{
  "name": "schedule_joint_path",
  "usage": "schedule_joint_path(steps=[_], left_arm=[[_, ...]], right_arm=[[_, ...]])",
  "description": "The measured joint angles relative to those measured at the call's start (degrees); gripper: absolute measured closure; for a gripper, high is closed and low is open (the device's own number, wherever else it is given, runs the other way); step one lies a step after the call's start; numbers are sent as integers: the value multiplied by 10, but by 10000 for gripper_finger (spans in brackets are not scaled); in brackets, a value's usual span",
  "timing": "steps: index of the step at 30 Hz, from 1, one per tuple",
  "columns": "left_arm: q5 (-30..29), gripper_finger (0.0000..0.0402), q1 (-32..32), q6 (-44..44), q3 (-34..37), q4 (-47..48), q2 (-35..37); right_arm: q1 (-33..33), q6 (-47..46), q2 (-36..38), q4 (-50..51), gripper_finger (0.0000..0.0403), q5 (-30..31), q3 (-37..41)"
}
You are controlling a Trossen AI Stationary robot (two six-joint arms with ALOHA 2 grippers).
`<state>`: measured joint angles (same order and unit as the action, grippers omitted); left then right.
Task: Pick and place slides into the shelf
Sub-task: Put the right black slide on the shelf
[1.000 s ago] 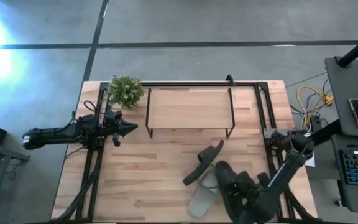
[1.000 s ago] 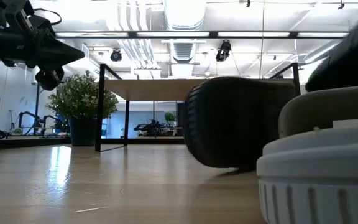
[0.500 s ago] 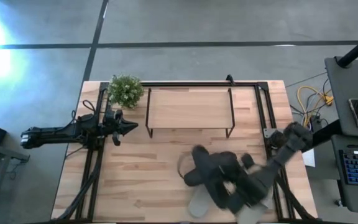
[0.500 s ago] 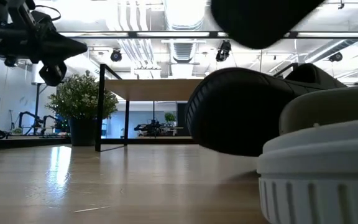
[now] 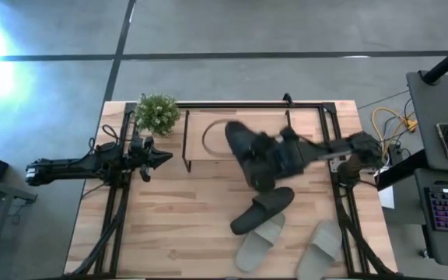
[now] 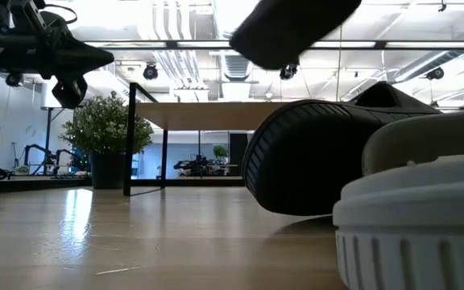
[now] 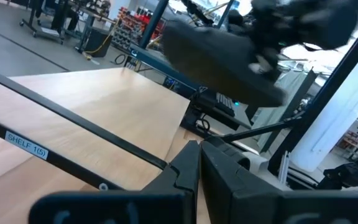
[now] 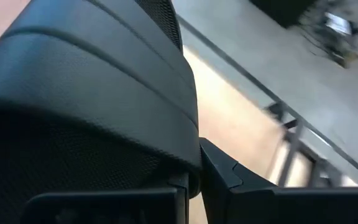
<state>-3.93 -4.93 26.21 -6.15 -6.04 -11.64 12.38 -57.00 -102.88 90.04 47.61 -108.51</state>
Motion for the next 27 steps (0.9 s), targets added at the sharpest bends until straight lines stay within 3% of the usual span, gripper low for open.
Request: schedule_joint_path(steps=[8, 19, 27], left_arm=[[0, 402, 0, 1, 0, 0, 0], [2, 402, 0, -1, 0, 1, 0], [5, 402, 0, -1, 0, 2, 1]], right_arm=[[-127, 17, -31, 0, 391, -31, 1], [-132, 6, -83, 0, 387, -30, 3], [-132, -30, -70, 0, 311, -47, 3]])
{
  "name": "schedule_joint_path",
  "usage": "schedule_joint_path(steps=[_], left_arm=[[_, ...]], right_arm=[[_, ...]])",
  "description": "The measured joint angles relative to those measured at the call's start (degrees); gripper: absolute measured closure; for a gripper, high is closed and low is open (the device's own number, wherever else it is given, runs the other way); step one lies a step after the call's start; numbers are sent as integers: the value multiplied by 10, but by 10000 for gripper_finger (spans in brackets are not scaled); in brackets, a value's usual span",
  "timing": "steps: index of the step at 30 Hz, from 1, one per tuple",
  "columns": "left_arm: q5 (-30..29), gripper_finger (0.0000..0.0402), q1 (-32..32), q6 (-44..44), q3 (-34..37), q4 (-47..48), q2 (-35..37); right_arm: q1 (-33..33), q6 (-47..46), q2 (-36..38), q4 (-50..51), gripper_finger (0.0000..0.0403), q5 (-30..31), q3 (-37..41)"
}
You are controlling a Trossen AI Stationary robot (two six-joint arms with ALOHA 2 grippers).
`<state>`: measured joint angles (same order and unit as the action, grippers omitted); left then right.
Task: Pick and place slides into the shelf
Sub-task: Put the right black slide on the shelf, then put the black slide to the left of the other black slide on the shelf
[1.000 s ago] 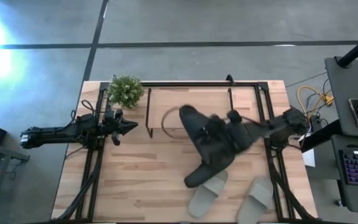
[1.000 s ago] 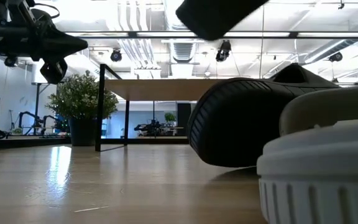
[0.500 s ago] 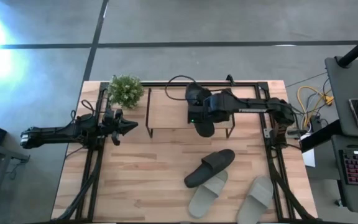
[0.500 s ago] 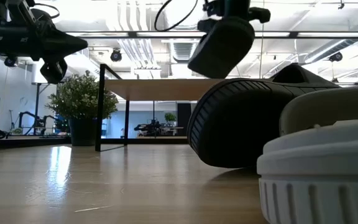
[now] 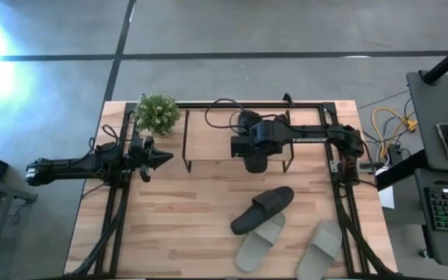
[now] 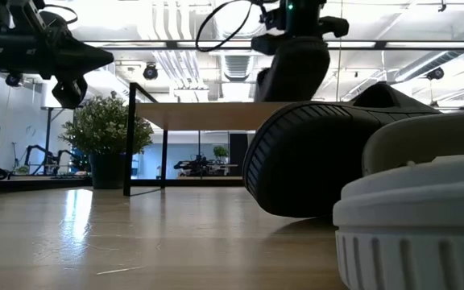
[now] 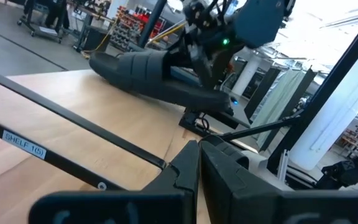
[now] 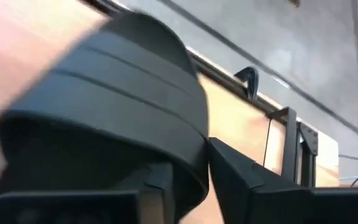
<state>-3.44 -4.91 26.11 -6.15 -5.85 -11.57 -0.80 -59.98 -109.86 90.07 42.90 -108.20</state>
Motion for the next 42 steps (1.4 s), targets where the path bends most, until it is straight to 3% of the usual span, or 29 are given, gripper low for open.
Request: schedule_joint_path(steps=[5, 12, 20, 25, 31, 34, 37, 42], left_arm=[[1, 402, 0, 0, 0, 0, 0], [1, 402, 0, 0, 0, -1, -1], [5, 402, 0, 5, 0, -2, 2], [5, 402, 0, -12, 0, -1, 5], [4, 402, 0, -47, -4, -25, 6], [18, 402, 0, -24, -47, -14, -9], [41, 402, 1, -54, -109, 39, -41], [49, 402, 1, -191, -234, 179, -142]], right_arm=[[3, 32, 10, -1, 272, -60, 0], [20, 31, 26, -1, 249, -85, 0], [63, 91, 54, -1, 248, -304, 0], [136, 31, 81, -1, 249, -407, 0], [218, -71, 72, -1, 259, -401, 0], [250, -115, 61, -1, 263, -395, 4], [279, -159, 51, -1, 263, -385, 8], [316, -221, 48, -2, 258, -381, 37]])
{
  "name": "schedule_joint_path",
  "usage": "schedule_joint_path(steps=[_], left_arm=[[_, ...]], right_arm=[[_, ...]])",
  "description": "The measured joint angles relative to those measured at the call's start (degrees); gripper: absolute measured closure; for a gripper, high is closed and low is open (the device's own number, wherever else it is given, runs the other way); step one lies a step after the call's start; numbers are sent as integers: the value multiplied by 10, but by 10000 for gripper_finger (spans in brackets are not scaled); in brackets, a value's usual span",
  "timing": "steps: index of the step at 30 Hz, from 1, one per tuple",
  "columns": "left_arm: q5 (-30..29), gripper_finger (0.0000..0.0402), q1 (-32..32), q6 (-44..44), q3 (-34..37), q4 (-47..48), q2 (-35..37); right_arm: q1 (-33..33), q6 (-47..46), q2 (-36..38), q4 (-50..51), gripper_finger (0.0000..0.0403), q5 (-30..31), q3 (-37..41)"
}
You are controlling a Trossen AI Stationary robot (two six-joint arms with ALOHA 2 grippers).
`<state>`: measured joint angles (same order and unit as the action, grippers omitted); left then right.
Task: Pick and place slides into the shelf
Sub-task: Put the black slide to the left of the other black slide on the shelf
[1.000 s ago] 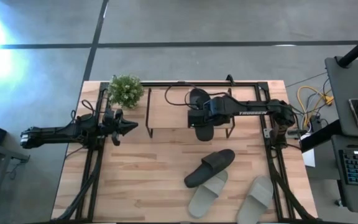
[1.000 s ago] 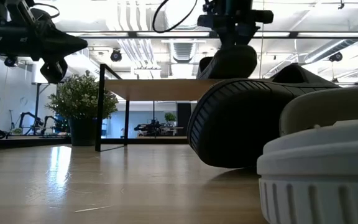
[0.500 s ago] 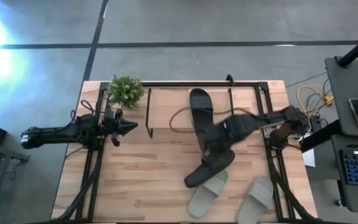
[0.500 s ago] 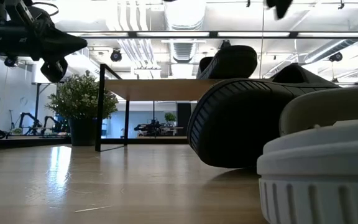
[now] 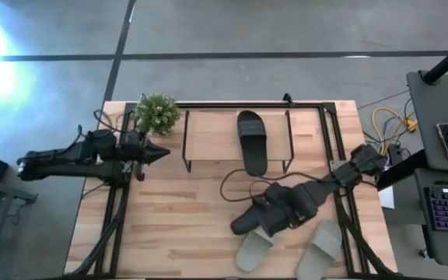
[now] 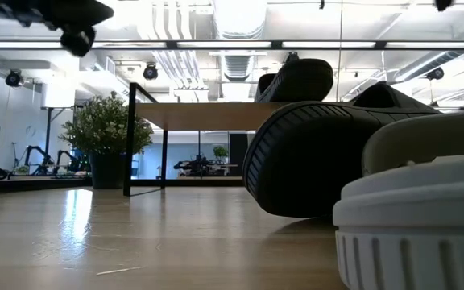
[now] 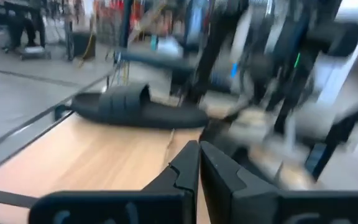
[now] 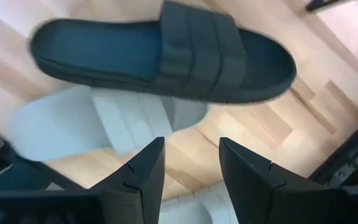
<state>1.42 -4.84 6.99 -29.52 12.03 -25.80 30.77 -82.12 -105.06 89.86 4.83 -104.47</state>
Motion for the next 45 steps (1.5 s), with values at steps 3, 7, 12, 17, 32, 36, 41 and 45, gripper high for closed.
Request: schedule_joint_path(steps=[3, 7, 12, 17, 32, 36, 41, 45], left_arm=[[14, 402, 0, -92, -60, 83, -59], [17, 402, 12, -179, -107, 150, -121], [-43, 402, 50, -275, -131, 161, -156], [-163, 402, 92, -318, -156, 180, -153], [-379, 402, 146, -234, -161, 323, -136], [-380, 402, 147, -223, -154, 326, -140], [-380, 402, 147, -223, -154, 326, -149], [-380, 402, 146, -222, -154, 325, -150]], right_arm=[[21, -50, 0, -2, 260, 44, 13], [51, -92, -2, -24, 270, 121, 15], [76, -97, -37, -35, 283, 142, 14], [85, -59, -108, -52, 285, 119, -19], [62, -58, -200, 3, 285, 247, -81], [32, -16, -200, 1, 285, 254, -68], [13, 37, -200, 2, 285, 229, -36], [11, 28, -200, 4, 285, 188, -9]])
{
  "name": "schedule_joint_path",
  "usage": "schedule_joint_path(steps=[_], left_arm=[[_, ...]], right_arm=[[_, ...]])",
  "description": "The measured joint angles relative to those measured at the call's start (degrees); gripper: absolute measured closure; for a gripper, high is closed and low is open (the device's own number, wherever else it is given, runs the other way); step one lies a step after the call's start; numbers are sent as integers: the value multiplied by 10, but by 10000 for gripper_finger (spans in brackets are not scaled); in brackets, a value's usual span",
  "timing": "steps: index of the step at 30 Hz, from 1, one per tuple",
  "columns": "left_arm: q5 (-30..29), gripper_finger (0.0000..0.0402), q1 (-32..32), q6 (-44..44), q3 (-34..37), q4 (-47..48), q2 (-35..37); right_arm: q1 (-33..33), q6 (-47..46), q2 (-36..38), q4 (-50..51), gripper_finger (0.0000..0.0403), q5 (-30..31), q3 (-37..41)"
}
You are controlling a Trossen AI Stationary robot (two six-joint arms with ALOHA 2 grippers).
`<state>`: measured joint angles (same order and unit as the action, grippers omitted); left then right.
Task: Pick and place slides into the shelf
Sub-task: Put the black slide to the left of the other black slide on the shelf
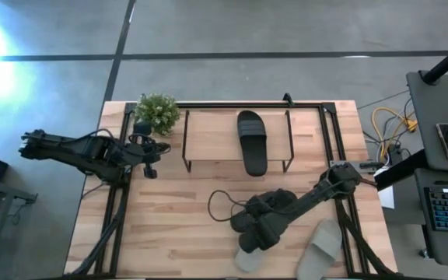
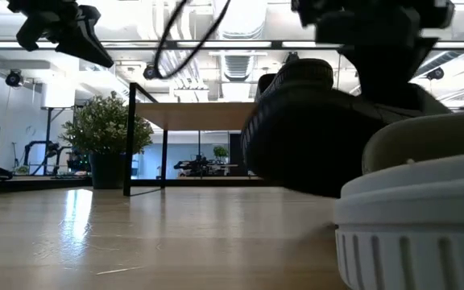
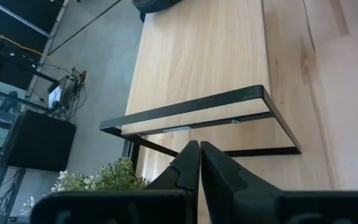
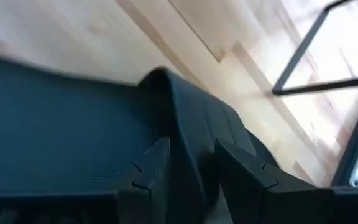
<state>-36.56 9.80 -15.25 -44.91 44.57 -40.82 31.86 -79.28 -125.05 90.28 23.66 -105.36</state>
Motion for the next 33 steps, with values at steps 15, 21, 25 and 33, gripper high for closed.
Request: schedule_joint_path(steps=[15, 21, 25, 33], left_arm=[[0, 402, 0, 1, 0, -6, -12], [3, 402, 0, 18, -1, -6, -16], [4, 402, 0, 47, -1, -8, -19], [4, 402, 0, 60, -3, -11, -26]], right_arm=[[-11, -45, 3, -4, 388, -3, 52], [-11, -62, 21, -1, 390, -20, 22], [-7, -62, 55, -4, 391, -22, -9], [-1, 11, 95, -9, 391, -10, -86]])
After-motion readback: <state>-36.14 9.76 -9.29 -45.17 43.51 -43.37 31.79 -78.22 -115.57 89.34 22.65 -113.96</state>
